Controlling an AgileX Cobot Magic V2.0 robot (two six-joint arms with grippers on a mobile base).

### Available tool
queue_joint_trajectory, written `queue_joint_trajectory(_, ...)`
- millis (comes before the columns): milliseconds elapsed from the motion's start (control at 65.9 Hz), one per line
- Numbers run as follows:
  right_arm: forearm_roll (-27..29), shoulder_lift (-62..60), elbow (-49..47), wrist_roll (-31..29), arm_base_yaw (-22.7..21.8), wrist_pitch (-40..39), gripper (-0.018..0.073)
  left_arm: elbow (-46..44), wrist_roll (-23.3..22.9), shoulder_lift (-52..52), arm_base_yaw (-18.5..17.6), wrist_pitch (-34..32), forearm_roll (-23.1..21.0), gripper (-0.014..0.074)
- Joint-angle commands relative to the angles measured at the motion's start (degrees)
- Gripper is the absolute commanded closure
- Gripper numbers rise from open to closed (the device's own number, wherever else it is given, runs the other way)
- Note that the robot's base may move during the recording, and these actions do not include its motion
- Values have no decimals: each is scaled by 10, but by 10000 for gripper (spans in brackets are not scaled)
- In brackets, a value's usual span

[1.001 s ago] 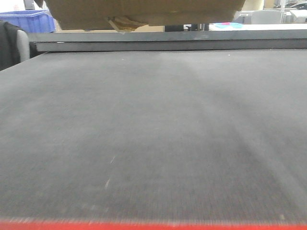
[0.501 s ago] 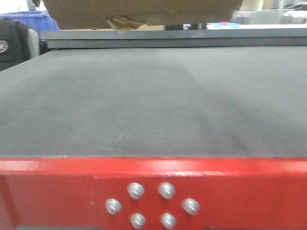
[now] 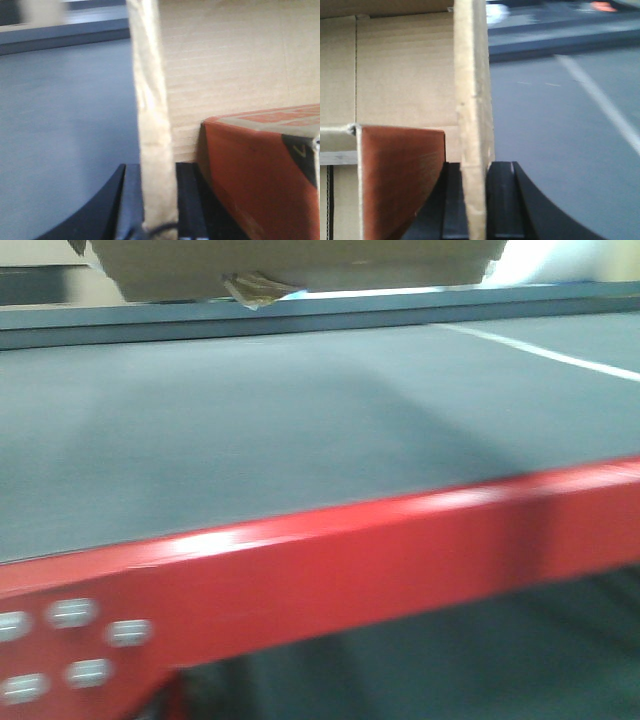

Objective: Stack two boxes on right shelf middle
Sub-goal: 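Drive the base to the steel shelf while holding the box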

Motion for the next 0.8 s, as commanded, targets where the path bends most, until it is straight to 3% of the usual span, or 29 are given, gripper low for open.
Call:
queue_joint_trajectory(0, -18, -9, -9, 2, -5, -36, 721, -8, 6, -6, -4, -27, 1, 708)
queue_joint_trajectory(789, -18, -9, -9, 2, -5, -36, 721, -8, 6, -6, -4, -27, 1, 708)
